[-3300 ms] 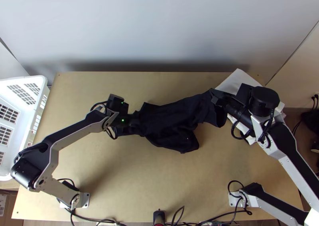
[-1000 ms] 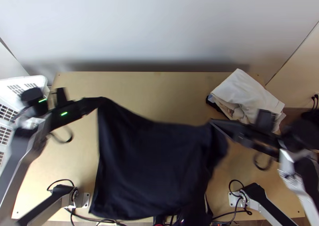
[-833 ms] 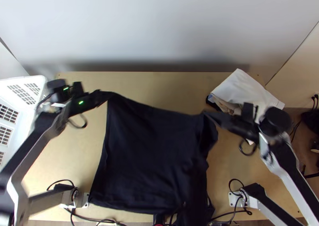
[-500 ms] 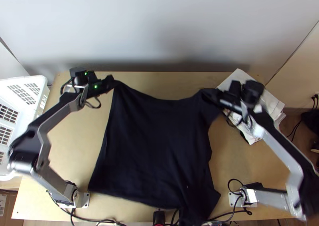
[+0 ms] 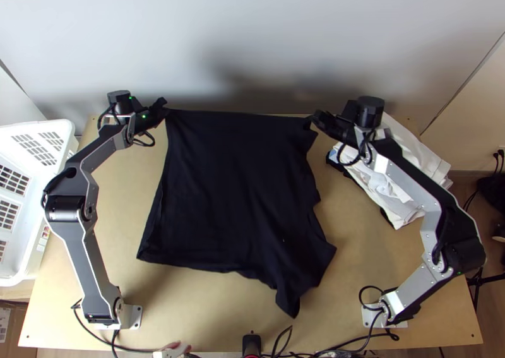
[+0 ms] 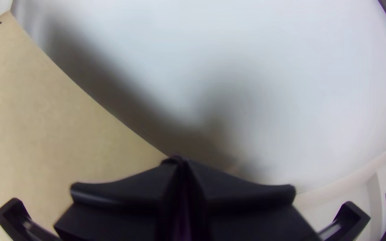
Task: Fold the t-shirt
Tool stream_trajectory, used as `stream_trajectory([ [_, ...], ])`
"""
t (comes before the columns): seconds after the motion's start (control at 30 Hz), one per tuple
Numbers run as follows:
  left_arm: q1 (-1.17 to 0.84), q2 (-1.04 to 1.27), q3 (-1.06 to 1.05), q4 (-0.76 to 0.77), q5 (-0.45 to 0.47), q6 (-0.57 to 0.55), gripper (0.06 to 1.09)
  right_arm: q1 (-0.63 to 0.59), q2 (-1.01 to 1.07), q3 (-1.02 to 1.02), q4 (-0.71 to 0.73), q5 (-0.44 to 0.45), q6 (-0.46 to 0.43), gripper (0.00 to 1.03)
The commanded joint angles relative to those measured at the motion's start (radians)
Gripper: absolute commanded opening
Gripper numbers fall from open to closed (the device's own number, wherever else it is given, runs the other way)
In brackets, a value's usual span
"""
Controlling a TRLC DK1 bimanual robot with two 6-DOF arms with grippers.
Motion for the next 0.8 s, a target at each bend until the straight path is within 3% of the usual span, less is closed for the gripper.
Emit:
stream_trajectory([
  [0.0, 0.031, 0.025, 0.056, -0.007, 0.039, 0.001, 1.05, 0.021, -0.009, 0.063, -0.025, 0.048, -0.012, 0.98],
  [0.1, 0.031, -0.058, 0.002, -0.023, 0.046, 0.004, 1.04, 0.021, -0.119, 0.019, -0.068, 0.048, -0.009, 0.98],
  [0.23, 0.026, -0.236, -0.122, -0.043, 0.062, 0.078, 1.04, -0.006, -0.276, 0.004, -0.295, 0.051, -0.016, 0.98],
  [0.37, 0.031, -0.441, -0.216, -0.185, 0.101, 0.174, 1.04, -0.015, -0.469, -0.07, -0.526, 0.048, -0.02, 0.98],
  [0.5, 0.057, -0.618, -0.311, -0.337, 0.138, 0.226, 1.04, -0.006, -0.691, -0.276, -0.687, 0.006, -0.046, 0.98],
  [0.77, 0.082, -0.78, -0.507, -0.36, 0.144, 0.268, 1.04, 0.067, -0.975, -0.566, -0.776, -0.026, -0.048, 0.98],
])
